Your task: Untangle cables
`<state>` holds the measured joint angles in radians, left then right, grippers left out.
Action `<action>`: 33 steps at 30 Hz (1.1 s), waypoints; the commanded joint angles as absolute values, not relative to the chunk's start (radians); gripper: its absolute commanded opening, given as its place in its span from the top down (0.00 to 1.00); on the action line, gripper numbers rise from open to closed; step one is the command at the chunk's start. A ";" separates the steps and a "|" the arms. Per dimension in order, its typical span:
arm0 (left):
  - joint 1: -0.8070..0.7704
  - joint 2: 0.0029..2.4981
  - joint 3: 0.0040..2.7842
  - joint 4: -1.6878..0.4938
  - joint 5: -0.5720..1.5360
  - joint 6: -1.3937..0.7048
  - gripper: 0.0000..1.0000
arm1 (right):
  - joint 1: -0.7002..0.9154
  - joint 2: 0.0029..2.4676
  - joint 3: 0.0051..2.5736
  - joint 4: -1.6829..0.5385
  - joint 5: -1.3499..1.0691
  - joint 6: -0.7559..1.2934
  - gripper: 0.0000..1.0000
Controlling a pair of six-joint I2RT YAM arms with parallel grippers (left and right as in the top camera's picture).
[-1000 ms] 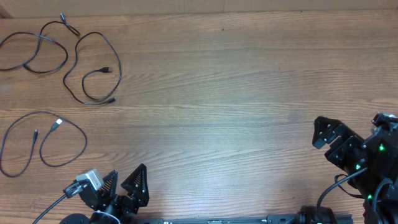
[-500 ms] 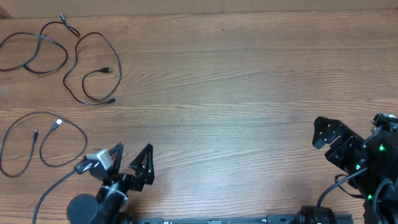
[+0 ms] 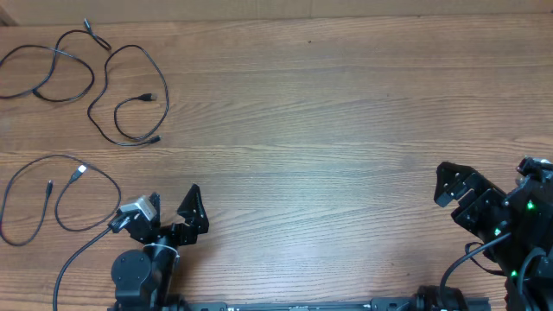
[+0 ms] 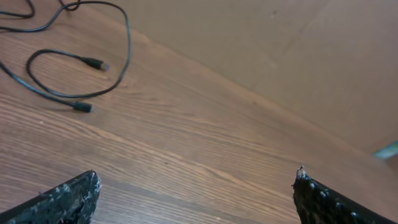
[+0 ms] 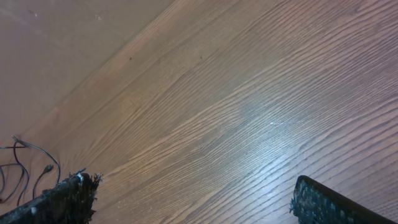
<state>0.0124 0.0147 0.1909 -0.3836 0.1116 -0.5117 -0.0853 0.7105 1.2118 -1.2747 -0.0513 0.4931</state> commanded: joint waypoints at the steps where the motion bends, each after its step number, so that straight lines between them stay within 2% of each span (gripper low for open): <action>1: 0.008 0.003 0.105 -0.294 0.069 -0.474 0.00 | -0.088 0.708 1.230 -1.270 -0.042 0.488 0.00; 7: 0.008 0.003 0.070 -0.206 0.091 -0.387 0.00 | -0.088 0.708 1.230 -1.270 -0.042 0.488 0.00; 11: 0.007 0.003 0.002 -0.034 0.103 -0.333 0.00 | -0.088 0.708 1.230 -1.270 -0.042 0.488 0.00; 33: 0.007 0.004 0.005 -0.070 0.097 -0.324 0.01 | -0.088 0.708 1.230 -1.270 -0.042 0.488 0.00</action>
